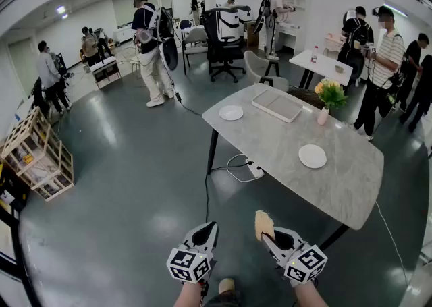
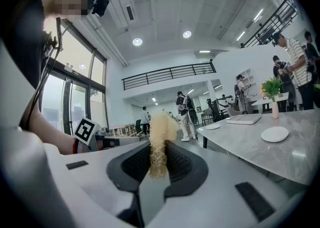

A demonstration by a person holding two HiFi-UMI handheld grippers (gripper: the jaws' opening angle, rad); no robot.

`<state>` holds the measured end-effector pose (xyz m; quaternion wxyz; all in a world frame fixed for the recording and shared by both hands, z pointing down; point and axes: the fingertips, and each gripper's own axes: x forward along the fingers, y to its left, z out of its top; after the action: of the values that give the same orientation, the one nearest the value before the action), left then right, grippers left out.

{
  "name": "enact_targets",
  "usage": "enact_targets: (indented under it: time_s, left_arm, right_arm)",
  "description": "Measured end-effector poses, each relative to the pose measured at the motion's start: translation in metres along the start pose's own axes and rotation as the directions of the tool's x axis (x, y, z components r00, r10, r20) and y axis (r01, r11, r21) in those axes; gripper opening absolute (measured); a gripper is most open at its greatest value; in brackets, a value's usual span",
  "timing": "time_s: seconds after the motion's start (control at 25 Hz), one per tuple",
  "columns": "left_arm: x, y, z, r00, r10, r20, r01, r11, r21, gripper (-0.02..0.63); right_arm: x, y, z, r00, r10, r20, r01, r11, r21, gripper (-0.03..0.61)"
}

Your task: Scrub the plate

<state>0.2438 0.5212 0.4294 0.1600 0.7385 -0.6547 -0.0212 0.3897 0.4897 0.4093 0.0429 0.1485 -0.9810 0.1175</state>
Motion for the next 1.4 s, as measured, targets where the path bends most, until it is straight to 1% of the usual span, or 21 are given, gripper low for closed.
enact_targets:
  time_s: [0.16, 0.36, 0.56, 0.68, 0.8, 0.88, 1.08, 1.24, 1.4]
  left_arm:
    - [0.016, 0.026, 0.006, 1.000, -0.018, 0.002, 0.018, 1.000, 0.000, 0.013]
    - [0.029, 0.057, 0.015, 0.999, -0.034, 0.001, 0.034, 0.999, 0.020, 0.013]
    - [0.037, 0.078, 0.016, 1.000, -0.031, -0.002, 0.031, 0.999, -0.007, 0.012]
    - [0.040, 0.093, 0.016, 1.000, -0.020, 0.003, 0.020, 0.999, -0.029, 0.012]
    - [0.044, 0.103, 0.010, 1.000, -0.008, -0.016, 0.007, 0.999, -0.039, 0.012]
    - [0.047, 0.115, 0.009, 1.000, 0.017, -0.022, -0.018, 0.999, -0.048, 0.012]
    - [0.063, 0.154, 0.031, 0.997, 0.074, -0.021, -0.074, 0.996, -0.048, 0.012]
    - [0.094, 0.173, 0.047, 0.997, 0.072, -0.017, -0.073, 0.996, -0.046, 0.012]
    - [0.120, 0.183, 0.058, 0.997, 0.058, -0.040, -0.059, 0.998, -0.017, 0.012]
  right_arm:
    - [0.029, -0.010, 0.000, 1.000, -0.015, -0.006, 0.015, 1.000, 0.000, 0.075]
    - [0.062, -0.017, 0.001, 0.999, -0.038, -0.002, 0.038, 0.999, 0.014, 0.075]
    - [0.088, -0.016, -0.002, 0.999, -0.022, -0.048, 0.022, 1.000, 0.010, 0.075]
    - [0.103, -0.023, 0.001, 0.998, -0.023, -0.055, 0.024, 1.000, 0.010, 0.075]
    - [0.113, -0.034, -0.002, 0.997, -0.029, -0.065, 0.031, 0.999, 0.027, 0.075]
    - [0.122, -0.042, -0.006, 0.997, -0.024, -0.073, 0.027, 0.999, 0.047, 0.075]
    - [0.165, -0.066, 0.004, 0.998, 0.008, -0.064, -0.004, 0.998, 0.067, 0.075]
    - [0.199, -0.090, 0.021, 0.998, 0.033, -0.046, -0.030, 0.998, 0.056, 0.075]
    - [0.223, -0.117, 0.028, 0.998, 0.034, -0.044, -0.031, 0.997, 0.076, 0.075]
